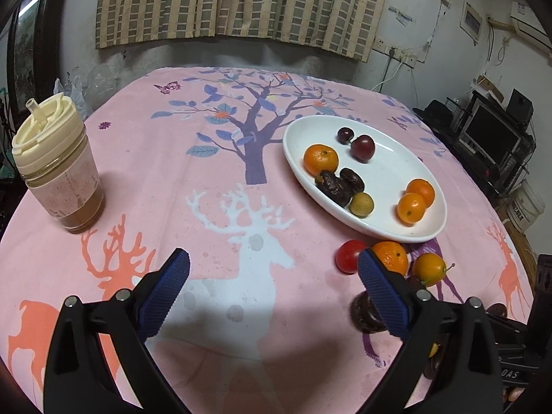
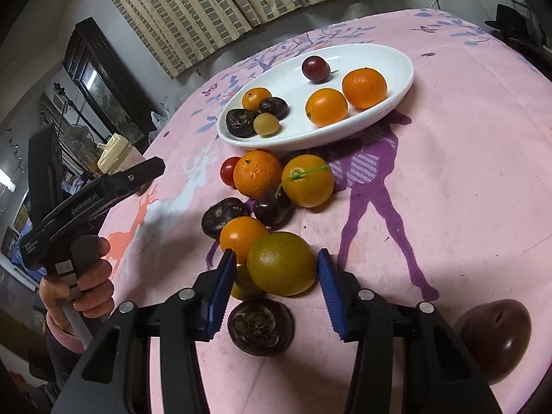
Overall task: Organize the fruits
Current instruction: 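Grasp a yellow-green citrus with the right tool while the left tool grasps a dark brown fruit, then carry both fruits over the white plate and open both tools to release them, then grasp a dark brown fruit with the right tool while the left tool reaches toward a small yellow fruit, then grasp the small yellow fruit with the left tool while the right tool holds the dark fruit, then release the yellow fruit and dark fruit onto the white plate with both tools, then grasp the large dark red plum with the right tool while the left tool approaches a kumquat, then grasp the kumquat with the left tool, carry both fruits to the plate and release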
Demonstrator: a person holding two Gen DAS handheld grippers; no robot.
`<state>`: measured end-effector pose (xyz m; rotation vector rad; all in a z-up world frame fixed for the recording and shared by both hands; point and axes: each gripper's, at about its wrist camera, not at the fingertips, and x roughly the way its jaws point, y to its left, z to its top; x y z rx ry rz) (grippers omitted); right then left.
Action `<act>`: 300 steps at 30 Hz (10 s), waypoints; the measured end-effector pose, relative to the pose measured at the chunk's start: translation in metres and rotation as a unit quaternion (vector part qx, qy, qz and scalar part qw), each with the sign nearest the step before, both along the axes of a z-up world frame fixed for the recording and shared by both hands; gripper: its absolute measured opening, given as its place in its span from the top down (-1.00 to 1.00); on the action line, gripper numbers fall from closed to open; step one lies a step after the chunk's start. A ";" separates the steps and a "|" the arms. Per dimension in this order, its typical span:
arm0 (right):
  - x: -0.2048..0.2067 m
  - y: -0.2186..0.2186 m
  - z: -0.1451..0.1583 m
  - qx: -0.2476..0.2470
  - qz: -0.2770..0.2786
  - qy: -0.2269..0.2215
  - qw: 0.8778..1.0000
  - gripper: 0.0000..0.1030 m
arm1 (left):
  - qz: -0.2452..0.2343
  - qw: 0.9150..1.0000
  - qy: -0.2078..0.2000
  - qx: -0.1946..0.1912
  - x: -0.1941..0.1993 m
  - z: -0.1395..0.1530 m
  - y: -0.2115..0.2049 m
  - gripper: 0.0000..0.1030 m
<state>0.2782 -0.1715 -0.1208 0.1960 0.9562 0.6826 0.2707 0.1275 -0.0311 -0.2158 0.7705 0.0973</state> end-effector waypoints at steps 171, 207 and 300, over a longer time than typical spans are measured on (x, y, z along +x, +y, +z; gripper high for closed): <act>-0.031 -0.058 0.002 0.097 -0.054 -0.021 0.994 0.24 | -0.207 0.974 0.086 0.027 -0.022 -0.042 -0.152 0.35; 0.128 0.026 0.051 -0.055 -0.105 -0.116 0.986 0.22 | -0.110 0.994 0.006 -0.014 0.122 0.009 -0.063 0.49; -0.001 -0.088 0.005 0.068 -0.131 -0.030 0.989 0.20 | -0.206 0.976 0.069 0.018 0.010 -0.044 -0.134 0.14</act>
